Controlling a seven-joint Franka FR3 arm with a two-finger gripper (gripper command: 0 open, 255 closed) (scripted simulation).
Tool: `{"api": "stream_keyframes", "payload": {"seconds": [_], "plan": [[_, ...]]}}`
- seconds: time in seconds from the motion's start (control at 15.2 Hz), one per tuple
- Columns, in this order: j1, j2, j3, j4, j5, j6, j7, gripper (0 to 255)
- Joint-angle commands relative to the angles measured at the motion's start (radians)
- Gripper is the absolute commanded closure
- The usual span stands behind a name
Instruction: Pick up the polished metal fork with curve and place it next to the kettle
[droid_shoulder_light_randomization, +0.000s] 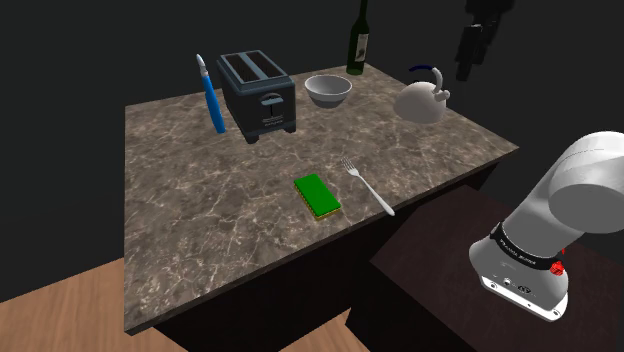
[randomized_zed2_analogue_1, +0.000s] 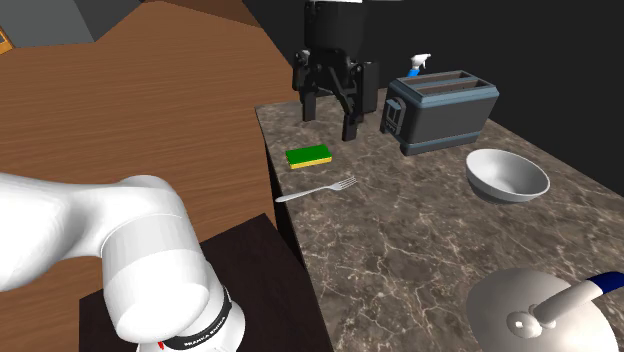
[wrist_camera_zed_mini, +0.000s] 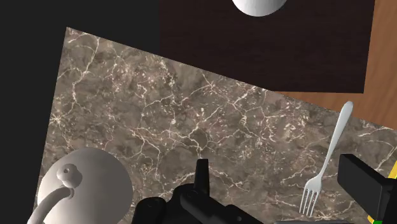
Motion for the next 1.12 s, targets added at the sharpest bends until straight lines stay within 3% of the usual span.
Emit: {"api": "stream_keyframes", "payload": {"seconds": [0.0, 0.53, 1.06], "plan": [[0.0, 0.0, 0.0, 0.0, 0.0, 0.0, 0.0, 0], [0.005, 0.033, 0.079, -0.21, 0.098, 0.297, 0.187, 0], [0.012, 0.198, 0.174, -0.321, 0.176, 0.638, 0.363, 0]]}}
